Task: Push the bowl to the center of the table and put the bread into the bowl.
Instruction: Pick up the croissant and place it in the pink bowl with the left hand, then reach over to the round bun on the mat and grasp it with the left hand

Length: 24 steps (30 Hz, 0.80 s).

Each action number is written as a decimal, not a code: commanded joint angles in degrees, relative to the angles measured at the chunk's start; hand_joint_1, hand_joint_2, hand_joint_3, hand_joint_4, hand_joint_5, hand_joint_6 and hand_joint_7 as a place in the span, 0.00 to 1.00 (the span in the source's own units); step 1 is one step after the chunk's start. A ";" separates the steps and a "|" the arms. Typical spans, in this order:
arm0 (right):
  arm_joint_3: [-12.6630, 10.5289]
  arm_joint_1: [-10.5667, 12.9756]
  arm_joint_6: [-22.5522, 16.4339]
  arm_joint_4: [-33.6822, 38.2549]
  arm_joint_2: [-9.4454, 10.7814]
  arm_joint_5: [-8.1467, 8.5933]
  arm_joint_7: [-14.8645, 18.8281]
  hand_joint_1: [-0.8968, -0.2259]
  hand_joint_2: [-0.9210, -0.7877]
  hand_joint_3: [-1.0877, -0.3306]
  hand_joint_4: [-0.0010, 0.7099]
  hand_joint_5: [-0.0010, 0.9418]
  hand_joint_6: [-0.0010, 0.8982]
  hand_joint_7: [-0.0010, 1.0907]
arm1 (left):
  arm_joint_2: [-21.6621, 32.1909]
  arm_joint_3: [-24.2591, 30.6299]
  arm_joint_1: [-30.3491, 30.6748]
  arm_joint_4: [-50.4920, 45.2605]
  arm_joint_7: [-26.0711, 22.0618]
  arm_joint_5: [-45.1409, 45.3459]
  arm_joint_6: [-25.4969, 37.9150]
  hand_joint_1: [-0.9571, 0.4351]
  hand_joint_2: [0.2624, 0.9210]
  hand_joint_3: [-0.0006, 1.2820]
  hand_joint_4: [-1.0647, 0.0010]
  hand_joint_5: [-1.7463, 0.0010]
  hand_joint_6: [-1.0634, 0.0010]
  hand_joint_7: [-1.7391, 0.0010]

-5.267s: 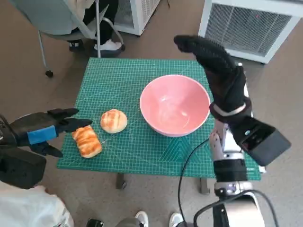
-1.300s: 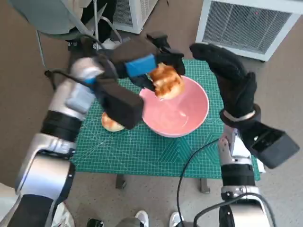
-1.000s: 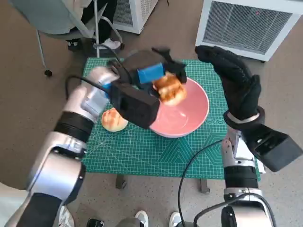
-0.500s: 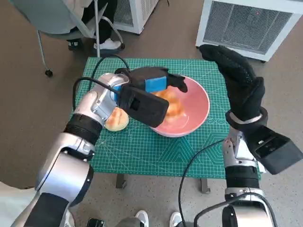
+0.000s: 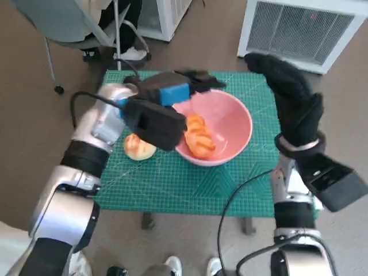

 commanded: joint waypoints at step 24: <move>0.53 0.41 1.16 1.92 1.29 1.03 1.07 0.43 0.00 0.40 0.41 0.07 0.00 0.63 | 14.27 5.47 16.96 -14.59 -3.29 -1.50 13.49 0.51 0.77 0.00 1.00 1.00 0.83 0.97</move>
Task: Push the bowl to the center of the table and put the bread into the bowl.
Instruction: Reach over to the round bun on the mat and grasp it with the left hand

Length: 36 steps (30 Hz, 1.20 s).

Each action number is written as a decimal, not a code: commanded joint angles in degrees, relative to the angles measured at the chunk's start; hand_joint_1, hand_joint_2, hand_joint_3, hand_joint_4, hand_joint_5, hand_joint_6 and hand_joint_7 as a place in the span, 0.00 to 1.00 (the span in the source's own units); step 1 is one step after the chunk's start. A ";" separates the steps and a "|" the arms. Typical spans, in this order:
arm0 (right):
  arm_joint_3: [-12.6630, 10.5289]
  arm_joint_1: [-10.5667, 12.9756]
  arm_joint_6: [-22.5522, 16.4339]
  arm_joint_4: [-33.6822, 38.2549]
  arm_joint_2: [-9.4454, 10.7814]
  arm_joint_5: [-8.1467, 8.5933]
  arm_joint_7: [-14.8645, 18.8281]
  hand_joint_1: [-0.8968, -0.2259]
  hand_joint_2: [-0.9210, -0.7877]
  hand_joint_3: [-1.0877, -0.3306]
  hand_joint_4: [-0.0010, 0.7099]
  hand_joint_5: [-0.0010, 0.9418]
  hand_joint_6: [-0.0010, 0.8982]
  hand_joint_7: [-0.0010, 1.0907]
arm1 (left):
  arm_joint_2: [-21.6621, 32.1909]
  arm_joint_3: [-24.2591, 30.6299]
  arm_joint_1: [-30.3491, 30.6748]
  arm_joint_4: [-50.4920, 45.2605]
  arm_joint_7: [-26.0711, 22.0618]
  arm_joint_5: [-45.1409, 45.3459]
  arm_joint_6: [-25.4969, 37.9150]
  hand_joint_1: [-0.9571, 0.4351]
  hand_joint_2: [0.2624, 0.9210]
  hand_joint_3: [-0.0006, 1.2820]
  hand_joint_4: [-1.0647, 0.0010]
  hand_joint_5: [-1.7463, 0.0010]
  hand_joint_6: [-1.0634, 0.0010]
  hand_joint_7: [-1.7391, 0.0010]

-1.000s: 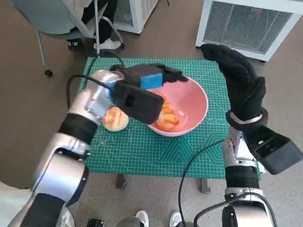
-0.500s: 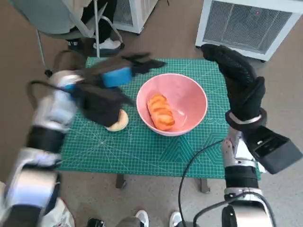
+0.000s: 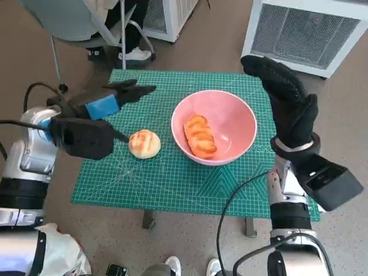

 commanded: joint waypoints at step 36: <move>0.00 1.74 2.45 -1.38 -1.12 0.82 2.40 0.41 0.00 0.40 0.41 0.08 0.00 0.64 | -12.07 -13.98 -8.19 33.81 14.54 13.66 -2.09 0.54 0.82 0.01 0.70 0.97 0.61 0.94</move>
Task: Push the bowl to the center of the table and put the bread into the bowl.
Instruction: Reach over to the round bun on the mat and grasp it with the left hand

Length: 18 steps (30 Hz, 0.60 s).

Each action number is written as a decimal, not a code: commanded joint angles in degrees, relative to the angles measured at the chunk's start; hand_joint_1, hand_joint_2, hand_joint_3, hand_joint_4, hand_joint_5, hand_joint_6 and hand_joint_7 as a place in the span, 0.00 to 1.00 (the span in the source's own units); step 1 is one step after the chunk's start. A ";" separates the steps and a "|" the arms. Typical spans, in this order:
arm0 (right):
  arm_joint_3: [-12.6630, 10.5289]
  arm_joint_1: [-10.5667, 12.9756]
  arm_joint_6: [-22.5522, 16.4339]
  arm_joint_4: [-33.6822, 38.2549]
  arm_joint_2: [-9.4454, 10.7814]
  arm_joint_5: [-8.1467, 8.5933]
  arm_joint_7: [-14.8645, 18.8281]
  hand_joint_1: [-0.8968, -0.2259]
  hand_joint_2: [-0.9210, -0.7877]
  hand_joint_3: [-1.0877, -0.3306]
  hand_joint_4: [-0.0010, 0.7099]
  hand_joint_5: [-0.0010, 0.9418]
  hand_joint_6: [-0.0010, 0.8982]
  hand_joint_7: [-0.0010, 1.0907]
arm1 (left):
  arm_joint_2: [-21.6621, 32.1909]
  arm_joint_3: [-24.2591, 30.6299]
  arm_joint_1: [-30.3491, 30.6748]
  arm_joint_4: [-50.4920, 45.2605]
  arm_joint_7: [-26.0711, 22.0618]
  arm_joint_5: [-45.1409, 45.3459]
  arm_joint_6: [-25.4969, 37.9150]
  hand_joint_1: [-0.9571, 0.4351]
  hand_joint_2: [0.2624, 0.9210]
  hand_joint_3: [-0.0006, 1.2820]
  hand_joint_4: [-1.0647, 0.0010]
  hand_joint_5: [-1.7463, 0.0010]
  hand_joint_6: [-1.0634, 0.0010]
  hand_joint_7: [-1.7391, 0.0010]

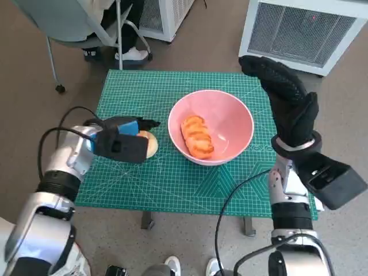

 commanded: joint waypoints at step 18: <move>0.09 1.72 -0.08 0.34 -0.17 -0.40 0.36 0.41 0.00 0.40 0.41 0.08 0.00 0.61 | 1.79 0.08 -2.02 4.32 10.61 0.62 -4.86 0.68 1.00 0.08 0.39 0.33 0.44 0.33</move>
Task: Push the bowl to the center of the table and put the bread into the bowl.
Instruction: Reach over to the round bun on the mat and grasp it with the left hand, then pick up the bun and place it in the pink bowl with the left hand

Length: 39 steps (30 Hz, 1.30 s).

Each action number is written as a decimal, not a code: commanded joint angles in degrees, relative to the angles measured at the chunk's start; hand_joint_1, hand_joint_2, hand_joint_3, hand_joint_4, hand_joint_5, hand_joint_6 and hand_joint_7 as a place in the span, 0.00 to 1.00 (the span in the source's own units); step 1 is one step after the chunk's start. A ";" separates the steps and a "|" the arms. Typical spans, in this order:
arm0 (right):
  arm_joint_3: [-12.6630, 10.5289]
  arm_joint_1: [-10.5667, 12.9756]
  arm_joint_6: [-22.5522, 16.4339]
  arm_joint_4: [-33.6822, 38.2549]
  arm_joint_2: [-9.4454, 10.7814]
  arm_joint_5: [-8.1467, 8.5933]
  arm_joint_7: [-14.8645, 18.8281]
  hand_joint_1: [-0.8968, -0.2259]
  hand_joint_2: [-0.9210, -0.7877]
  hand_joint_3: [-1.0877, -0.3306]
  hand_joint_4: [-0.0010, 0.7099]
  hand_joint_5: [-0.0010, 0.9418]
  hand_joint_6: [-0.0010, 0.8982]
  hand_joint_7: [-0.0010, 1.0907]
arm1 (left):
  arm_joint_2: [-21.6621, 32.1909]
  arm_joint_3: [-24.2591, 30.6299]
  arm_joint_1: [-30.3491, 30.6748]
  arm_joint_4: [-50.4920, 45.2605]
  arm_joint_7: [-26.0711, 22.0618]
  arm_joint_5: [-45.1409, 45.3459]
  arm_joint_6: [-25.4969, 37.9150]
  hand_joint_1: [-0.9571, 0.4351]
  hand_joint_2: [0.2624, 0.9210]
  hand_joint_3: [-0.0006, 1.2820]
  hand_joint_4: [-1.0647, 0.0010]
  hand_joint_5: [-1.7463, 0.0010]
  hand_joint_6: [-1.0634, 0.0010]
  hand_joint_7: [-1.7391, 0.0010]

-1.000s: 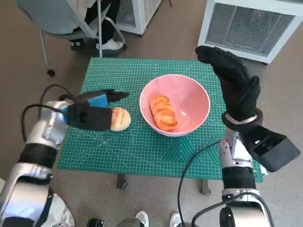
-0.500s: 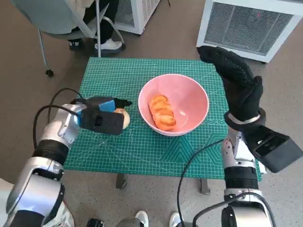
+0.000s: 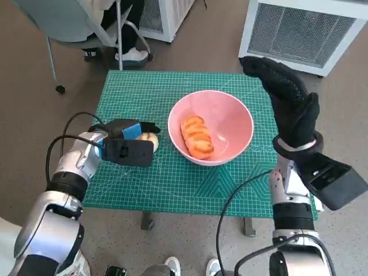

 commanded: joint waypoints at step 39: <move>-0.31 0.80 -0.11 1.43 -0.61 -0.55 0.01 0.41 0.00 0.40 0.40 0.09 0.00 0.61 | -7.84 5.53 -9.38 -21.11 7.75 -3.13 -9.45 0.69 1.00 0.08 0.43 0.33 0.42 0.28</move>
